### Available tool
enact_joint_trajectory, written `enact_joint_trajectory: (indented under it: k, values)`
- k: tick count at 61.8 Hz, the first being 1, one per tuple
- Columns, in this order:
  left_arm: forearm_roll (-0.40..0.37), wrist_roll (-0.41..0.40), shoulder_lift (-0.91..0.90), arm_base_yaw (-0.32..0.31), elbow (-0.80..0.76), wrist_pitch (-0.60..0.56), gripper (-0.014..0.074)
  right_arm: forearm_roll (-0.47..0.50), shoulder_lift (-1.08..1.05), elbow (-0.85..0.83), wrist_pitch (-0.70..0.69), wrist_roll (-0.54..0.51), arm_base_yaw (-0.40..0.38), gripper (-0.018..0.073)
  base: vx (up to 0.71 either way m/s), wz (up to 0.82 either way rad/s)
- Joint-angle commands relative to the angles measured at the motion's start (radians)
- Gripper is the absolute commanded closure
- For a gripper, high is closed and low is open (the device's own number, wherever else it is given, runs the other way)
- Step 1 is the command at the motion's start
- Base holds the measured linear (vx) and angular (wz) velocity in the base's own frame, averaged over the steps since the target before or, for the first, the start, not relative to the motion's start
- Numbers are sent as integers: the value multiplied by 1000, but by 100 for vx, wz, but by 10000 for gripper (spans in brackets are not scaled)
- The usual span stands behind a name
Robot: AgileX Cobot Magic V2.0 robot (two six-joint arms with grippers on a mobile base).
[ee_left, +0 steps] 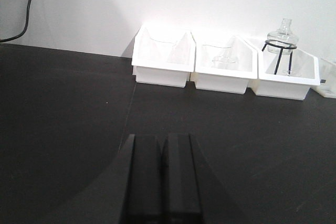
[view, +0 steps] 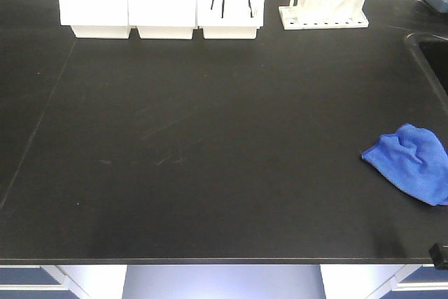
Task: Wipe right workspace with blue cloth
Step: 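Move the right gripper down toward the blue cloth near the sink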
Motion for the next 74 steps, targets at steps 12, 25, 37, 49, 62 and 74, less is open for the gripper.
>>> enact_joint_trajectory:
  k: [12, 25, 37, 49, 62, 74]
  values:
    - [-6, -8, -15, -1, 31, -81, 602, -1, -4, 20, -82, -5, -4, 567, 0, 0]
    - [-6, -8, -15, -1, 31, -81, 602, -1, -4, 20, -82, -5, -4, 567, 0, 0]
    - [-6, -8, -15, -1, 31, -81, 602, -1, -4, 20, -82, -5, -4, 567, 0, 0]
    - [-6, -8, -15, -1, 31, -81, 602, -1, -4, 20, -82, -5, -4, 567, 0, 0]
    - [-6, -8, -15, -1, 31, -81, 602, -2, -4, 20, -129, -5, -4, 567, 0, 0]
    - [-6, -8, -15, -1, 31, -81, 602, 38, -4, -5, -407, 34, -4, 566, 0, 0]
